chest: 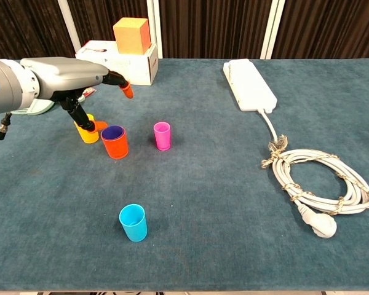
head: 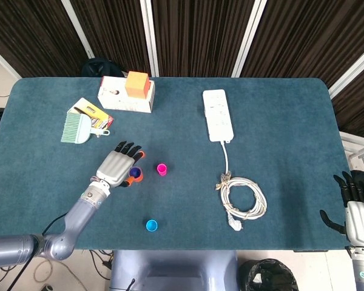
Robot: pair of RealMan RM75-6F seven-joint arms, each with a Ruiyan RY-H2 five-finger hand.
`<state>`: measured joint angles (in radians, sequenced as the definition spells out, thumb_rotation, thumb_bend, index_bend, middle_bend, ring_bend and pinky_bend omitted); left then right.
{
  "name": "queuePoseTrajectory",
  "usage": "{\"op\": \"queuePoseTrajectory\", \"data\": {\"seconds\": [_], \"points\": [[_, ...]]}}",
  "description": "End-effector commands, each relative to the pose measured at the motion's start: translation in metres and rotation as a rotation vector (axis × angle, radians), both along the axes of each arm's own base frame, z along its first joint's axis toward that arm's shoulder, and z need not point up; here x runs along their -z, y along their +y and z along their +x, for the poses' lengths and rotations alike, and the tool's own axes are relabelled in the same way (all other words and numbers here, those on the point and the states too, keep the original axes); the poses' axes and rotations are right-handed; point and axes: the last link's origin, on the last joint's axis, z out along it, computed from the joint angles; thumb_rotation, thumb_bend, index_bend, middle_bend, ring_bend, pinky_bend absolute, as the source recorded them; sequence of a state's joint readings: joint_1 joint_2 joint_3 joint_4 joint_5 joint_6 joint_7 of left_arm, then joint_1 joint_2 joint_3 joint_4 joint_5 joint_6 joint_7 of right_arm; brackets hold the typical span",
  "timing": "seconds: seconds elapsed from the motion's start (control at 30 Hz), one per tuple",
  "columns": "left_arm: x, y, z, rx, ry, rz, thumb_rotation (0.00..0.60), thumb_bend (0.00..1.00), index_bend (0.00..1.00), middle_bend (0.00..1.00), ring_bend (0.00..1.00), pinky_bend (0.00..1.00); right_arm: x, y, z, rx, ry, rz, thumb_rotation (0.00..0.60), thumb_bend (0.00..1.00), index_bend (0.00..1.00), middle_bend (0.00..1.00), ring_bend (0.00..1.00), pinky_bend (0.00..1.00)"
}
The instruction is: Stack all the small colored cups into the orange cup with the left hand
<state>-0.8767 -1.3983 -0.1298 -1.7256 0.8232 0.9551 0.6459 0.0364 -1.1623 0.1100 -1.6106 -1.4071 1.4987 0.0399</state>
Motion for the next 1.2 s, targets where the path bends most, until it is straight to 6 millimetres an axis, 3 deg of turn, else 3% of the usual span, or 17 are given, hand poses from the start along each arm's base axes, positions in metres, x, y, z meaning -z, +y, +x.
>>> {"op": "queuePoseTrajectory", "data": {"seconds": [0.03,0.37,0.73,1.2], "points": [[-0.004,-0.004,0.006,0.031,-0.032,-0.013,0.600,0.32,0.19,0.09,0.00,0.00,0.000,0.000,0.001,-0.003,0.000,0.000,0.600,0.34,0.12,0.05,0.12,0.06],[-0.023,-0.016,0.007,0.098,-0.009,0.027,0.600,0.31,0.19,0.09,0.00,0.00,0.000,0.000,0.001,-0.005,-0.003,0.001,0.600,0.34,0.12,0.05,0.12,0.06],[-0.049,-0.007,-0.032,0.019,0.033,0.143,0.600,0.30,0.19,0.08,0.00,0.00,0.006,0.000,0.003,-0.009,0.012,0.025,0.600,0.34,0.12,0.05,0.12,0.06],[-0.039,0.010,-0.061,-0.027,0.093,0.129,0.600,0.28,0.19,0.08,0.00,0.00,0.013,-0.003,0.000,0.009,0.041,0.040,0.600,0.34,0.12,0.05,0.12,0.06]]}}
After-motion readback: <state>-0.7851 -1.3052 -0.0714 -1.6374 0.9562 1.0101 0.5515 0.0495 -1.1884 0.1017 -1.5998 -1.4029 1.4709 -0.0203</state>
